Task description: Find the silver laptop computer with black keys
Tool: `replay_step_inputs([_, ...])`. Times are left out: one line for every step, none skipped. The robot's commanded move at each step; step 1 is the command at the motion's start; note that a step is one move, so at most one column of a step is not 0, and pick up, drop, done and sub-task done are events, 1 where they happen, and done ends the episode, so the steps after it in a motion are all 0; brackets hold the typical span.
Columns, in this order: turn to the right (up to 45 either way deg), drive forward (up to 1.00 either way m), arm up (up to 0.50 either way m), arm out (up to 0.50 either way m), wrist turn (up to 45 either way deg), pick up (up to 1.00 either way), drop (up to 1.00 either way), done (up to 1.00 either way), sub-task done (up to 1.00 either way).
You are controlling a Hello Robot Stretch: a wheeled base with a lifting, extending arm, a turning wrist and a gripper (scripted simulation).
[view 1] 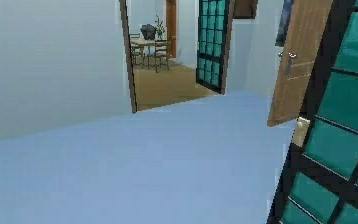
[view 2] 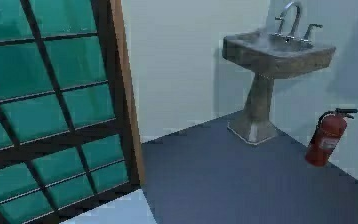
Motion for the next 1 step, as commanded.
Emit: replay_step_inputs([0.0, 1.0, 0.0, 0.0, 0.0, 0.0, 0.0, 0.0, 0.0])
